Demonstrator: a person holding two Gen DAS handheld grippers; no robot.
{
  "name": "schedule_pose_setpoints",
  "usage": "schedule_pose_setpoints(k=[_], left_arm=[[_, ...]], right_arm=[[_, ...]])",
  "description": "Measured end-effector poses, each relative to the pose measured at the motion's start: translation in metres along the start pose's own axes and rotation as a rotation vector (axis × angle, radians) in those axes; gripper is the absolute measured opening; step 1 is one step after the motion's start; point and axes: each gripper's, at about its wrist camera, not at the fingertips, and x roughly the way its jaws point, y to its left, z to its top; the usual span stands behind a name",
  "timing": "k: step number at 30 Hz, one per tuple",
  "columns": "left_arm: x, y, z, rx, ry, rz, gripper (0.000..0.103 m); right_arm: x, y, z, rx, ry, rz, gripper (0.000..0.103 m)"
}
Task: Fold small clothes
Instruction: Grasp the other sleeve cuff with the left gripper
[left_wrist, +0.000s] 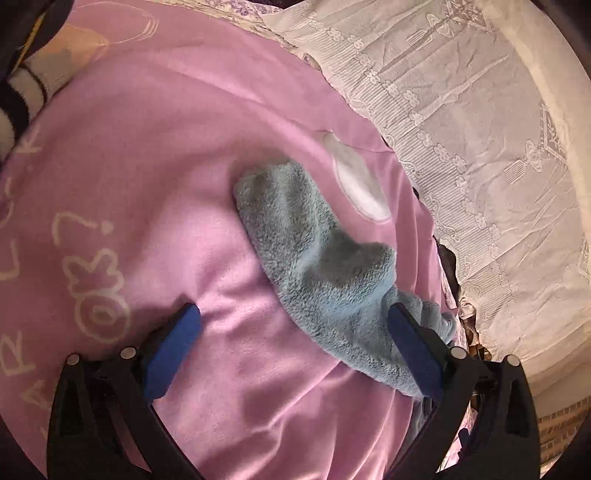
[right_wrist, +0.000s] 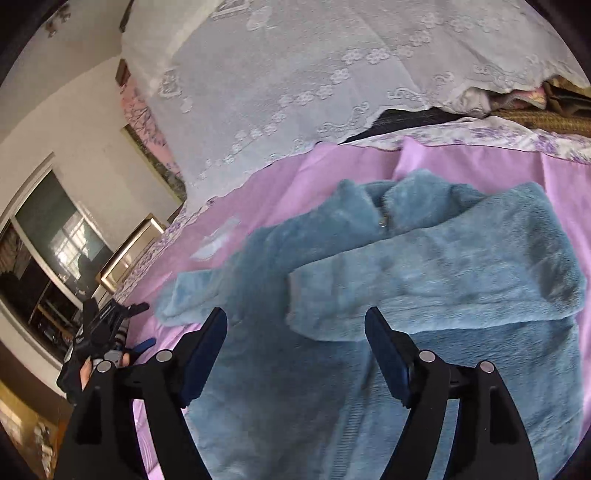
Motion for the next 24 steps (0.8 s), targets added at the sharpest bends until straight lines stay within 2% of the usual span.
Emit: schedule_pose_setpoints(k=[4,9,11,12,13,14,16,17,21,24], left_arm=[[0.022,-0.020,0.007,0.037,0.037,-0.067,0.098],[0.043,-0.017,0.025,0.031,0.033,-0.070,0.094],[0.046,-0.015,0.031,0.029,0.033,-0.075,0.083],[0.047,-0.014,0.034,0.027,0.034,-0.078,0.073],[0.048,-0.011,0.035,0.024,0.036,-0.078,0.065],[0.050,-0.010,0.037,0.021,0.037,-0.073,0.062],[0.051,-0.004,0.039,0.009,0.037,-0.067,0.049],[0.050,-0.003,0.039,0.004,0.033,-0.065,0.047],[0.044,-0.002,0.041,0.013,0.009,-0.055,0.025],[0.039,-0.005,0.041,0.038,-0.007,-0.055,0.017]], right_arm=[[0.020,0.056,-0.014,-0.130,0.019,-0.001,0.078],[0.049,0.106,-0.017,-0.232,0.027,-0.031,0.078],[0.065,0.117,-0.013,-0.229,0.038,-0.048,0.078],[0.073,0.120,-0.012,-0.221,0.045,-0.057,0.078],[0.080,0.121,-0.011,-0.207,0.048,-0.065,0.075],[0.088,0.121,-0.009,-0.191,0.050,-0.077,0.072],[0.103,0.115,-0.006,-0.146,0.058,-0.090,0.061],[0.111,0.112,-0.007,-0.122,0.069,-0.092,0.058],[0.142,0.089,-0.020,-0.059,0.167,-0.094,0.054],[0.143,0.083,-0.025,-0.059,0.174,-0.073,0.055]])
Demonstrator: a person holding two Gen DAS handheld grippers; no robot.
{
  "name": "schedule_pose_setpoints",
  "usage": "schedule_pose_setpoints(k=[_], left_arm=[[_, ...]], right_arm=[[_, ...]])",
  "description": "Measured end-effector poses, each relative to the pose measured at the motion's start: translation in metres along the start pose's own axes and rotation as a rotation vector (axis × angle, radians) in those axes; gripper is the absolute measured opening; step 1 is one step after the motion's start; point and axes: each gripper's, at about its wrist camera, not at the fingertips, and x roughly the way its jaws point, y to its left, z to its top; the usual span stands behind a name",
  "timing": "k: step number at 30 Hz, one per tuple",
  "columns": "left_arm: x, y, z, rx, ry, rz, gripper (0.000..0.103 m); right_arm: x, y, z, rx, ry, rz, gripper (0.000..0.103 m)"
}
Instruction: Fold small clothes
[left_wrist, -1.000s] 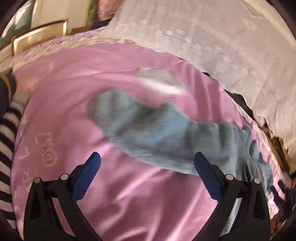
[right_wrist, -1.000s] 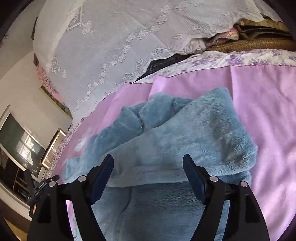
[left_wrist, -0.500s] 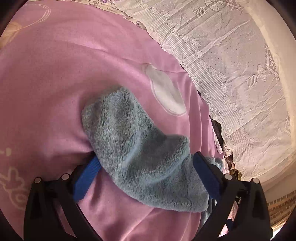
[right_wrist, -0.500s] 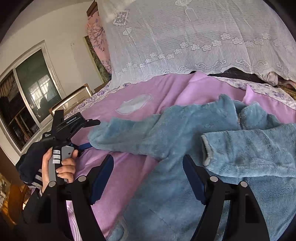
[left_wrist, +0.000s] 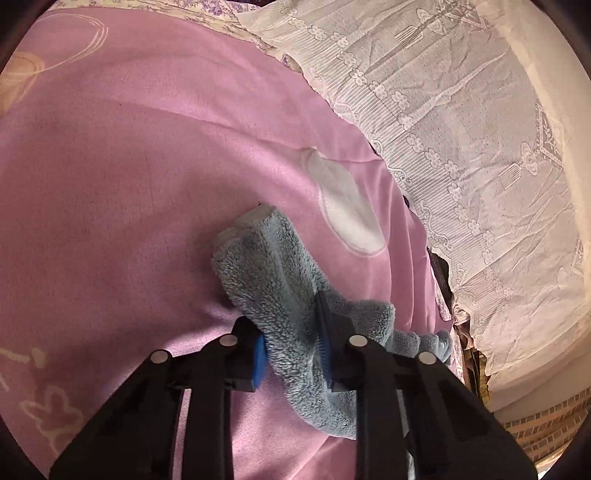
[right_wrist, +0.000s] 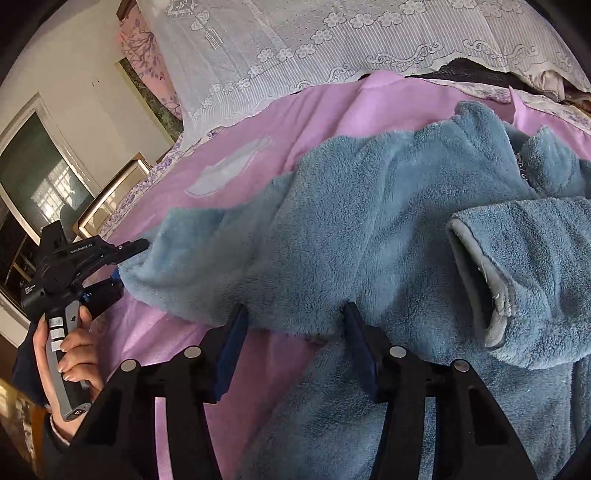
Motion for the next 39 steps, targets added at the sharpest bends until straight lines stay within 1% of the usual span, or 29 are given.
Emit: schedule_pose_setpoints(k=[3,6,7,9,12,15,20,21,22,26,29,31,35,36,37,38,39], left_arm=[[-0.007,-0.009,-0.002,0.049,-0.023,0.003,0.015],[-0.016,-0.022,-0.006,0.113,-0.053,0.005,0.013],[-0.019,-0.028,-0.008,0.141,-0.070,0.010,0.013],[-0.025,-0.042,-0.014,0.213,-0.104,0.024,0.013],[-0.032,-0.065,-0.027,0.327,-0.137,0.021,0.013],[-0.036,-0.088,-0.046,0.436,-0.159,0.016,0.013],[-0.032,-0.122,-0.084,0.580,-0.147,-0.002,0.013],[-0.030,-0.129,-0.093,0.611,-0.140,-0.003,0.013],[-0.027,-0.135,-0.102,0.642,-0.132,-0.002,0.013],[-0.013,-0.161,-0.143,0.786,-0.102,0.019,0.013],[-0.006,-0.175,-0.171,0.892,-0.084,0.027,0.013],[-0.005,-0.181,-0.183,0.939,-0.080,0.028,0.013],[0.000,-0.184,-0.192,0.984,-0.073,0.042,0.013],[0.001,-0.185,-0.193,0.988,-0.070,0.044,0.013],[0.001,-0.185,-0.194,0.992,-0.068,0.045,0.013],[0.001,-0.185,-0.194,0.995,-0.069,0.049,0.013],[0.001,-0.185,-0.195,0.998,-0.071,0.056,0.013]], right_arm=[[-0.005,-0.001,-0.001,0.008,-0.001,0.012,0.055],[-0.017,-0.006,0.000,0.051,-0.012,0.052,0.059],[-0.023,-0.009,0.002,0.071,-0.021,0.074,0.061],[-0.035,-0.015,0.006,0.117,-0.047,0.128,0.063],[-0.051,-0.020,0.011,0.170,-0.077,0.217,0.064],[-0.060,-0.021,0.016,0.189,-0.091,0.273,0.067],[-0.061,-0.022,0.018,0.230,-0.074,0.370,0.069],[-0.061,-0.022,0.020,0.240,-0.072,0.391,0.070],[-0.062,-0.022,0.021,0.250,-0.071,0.409,0.072],[-0.056,-0.024,0.022,0.285,-0.042,0.475,0.073],[-0.047,-0.032,0.019,0.360,-0.006,0.531,0.073],[-0.041,-0.039,0.016,0.415,0.018,0.546,0.073],[-0.029,-0.050,0.013,0.485,0.034,0.563,0.073],[-0.027,-0.050,0.013,0.491,0.037,0.568,0.071],[-0.026,-0.051,0.013,0.491,0.037,0.567,0.060],[-0.025,-0.051,0.013,0.488,0.036,0.561,0.054],[-0.024,-0.054,0.012,0.490,0.037,0.561,0.044]])
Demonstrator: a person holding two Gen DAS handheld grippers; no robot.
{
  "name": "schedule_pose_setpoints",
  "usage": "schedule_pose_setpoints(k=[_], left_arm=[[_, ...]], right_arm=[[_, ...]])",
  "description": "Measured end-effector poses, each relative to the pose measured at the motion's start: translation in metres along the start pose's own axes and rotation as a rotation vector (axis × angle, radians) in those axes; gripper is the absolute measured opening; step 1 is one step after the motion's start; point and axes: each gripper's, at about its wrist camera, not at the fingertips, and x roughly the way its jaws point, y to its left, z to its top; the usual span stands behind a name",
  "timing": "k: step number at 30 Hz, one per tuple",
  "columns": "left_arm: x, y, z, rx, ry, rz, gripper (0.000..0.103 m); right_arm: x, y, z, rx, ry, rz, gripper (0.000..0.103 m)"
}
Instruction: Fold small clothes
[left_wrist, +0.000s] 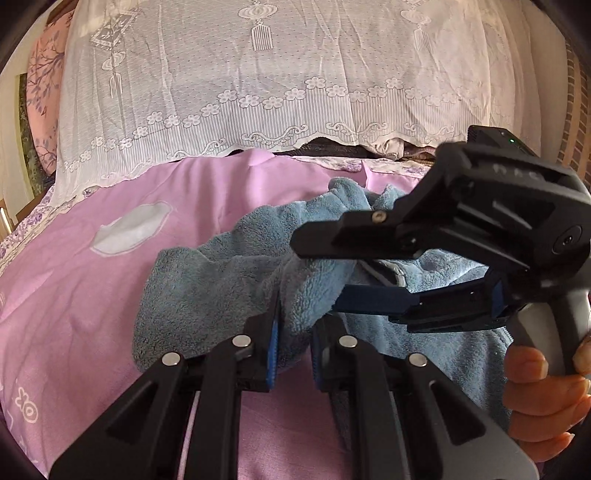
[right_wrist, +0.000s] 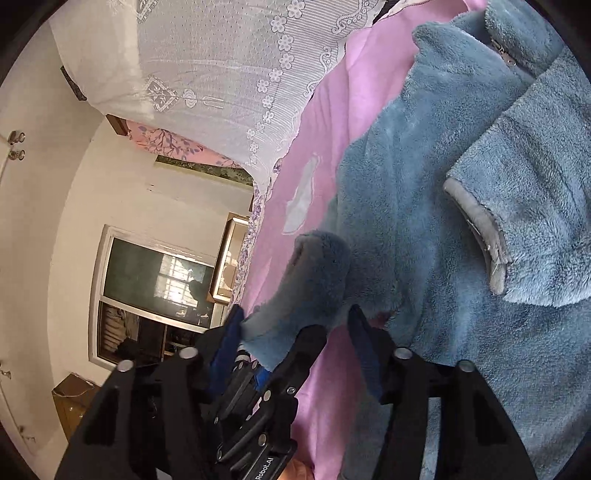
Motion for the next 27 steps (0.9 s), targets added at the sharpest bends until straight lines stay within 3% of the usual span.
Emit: schedule_pose_setpoints(k=[1,4,7,16,21,27], left_arm=[[0.000,-0.001,0.000,0.005,0.001,0.007,0.013],[0.000,-0.006,0.002,0.011,0.003,0.026,0.013],[-0.003,-0.012,0.010,-0.007,-0.007,0.030,0.013],[-0.005,-0.082,0.053,0.056,-0.057,-0.024,0.013],[0.013,-0.132,0.075,0.079,-0.063,-0.079,0.013],[0.041,-0.181,0.082,0.096,-0.029,-0.126,0.013]], right_arm=[[-0.001,-0.002,0.000,0.004,0.000,0.003,0.034],[-0.003,0.002,0.001,-0.018,-0.004,0.000,0.021],[-0.010,0.012,0.002,-0.063,-0.023,-0.005,0.014],[-0.080,0.043,0.026,-0.240,-0.136,-0.017,0.012],[-0.134,0.024,0.049,-0.229,-0.203,-0.027,0.012],[-0.180,-0.005,0.065,-0.227,-0.256,-0.105,0.012]])
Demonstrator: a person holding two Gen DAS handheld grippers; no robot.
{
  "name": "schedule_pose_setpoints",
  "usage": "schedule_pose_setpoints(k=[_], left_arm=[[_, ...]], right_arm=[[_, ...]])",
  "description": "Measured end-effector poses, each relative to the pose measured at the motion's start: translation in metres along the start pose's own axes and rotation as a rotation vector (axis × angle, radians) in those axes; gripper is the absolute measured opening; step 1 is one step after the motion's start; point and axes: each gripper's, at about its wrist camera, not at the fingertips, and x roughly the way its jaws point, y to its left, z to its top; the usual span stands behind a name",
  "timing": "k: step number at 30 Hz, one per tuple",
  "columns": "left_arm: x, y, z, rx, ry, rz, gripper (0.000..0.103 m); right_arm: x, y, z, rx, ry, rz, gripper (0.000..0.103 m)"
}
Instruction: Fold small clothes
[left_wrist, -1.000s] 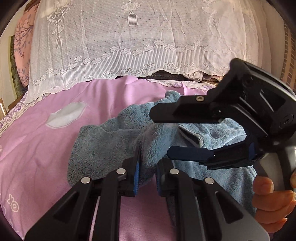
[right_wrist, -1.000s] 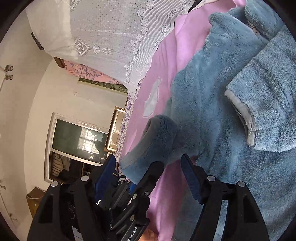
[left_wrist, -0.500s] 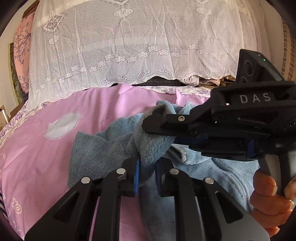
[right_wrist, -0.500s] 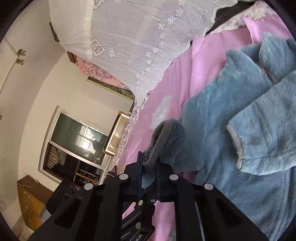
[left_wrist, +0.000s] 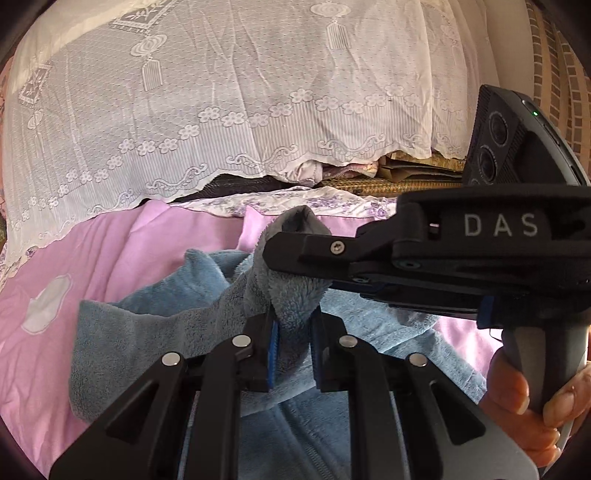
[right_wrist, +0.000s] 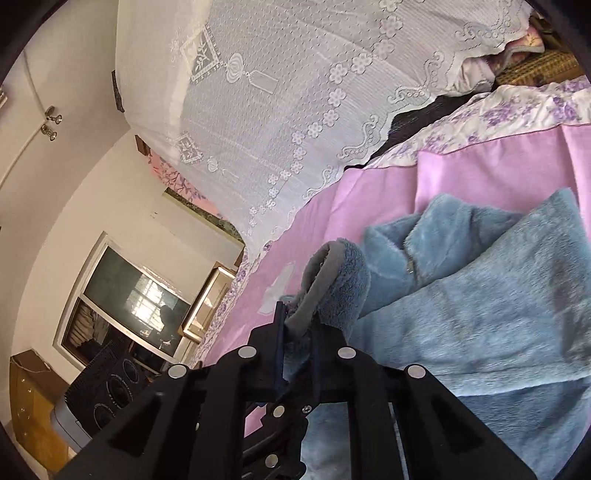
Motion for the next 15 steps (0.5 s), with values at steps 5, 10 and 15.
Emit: schedule_pose_setpoints(k=[5,10,15], left_arm=[[0.025,-0.024,0.000,0.003,0.038,-0.020,0.014],[0.027,-0.030,-0.014,0.035,0.067,-0.020,0.034],[-0.003,0.012,-0.024,-0.021,0.019,0.037,0.069]], right_arm=[[-0.014,-0.034,0.009,0.051,-0.022,-0.041,0.012],[-0.021,-0.062,0.015,0.103,-0.045,-0.086,0.012],[-0.027,-0.082,0.018,0.130,-0.074,-0.144,0.012]])
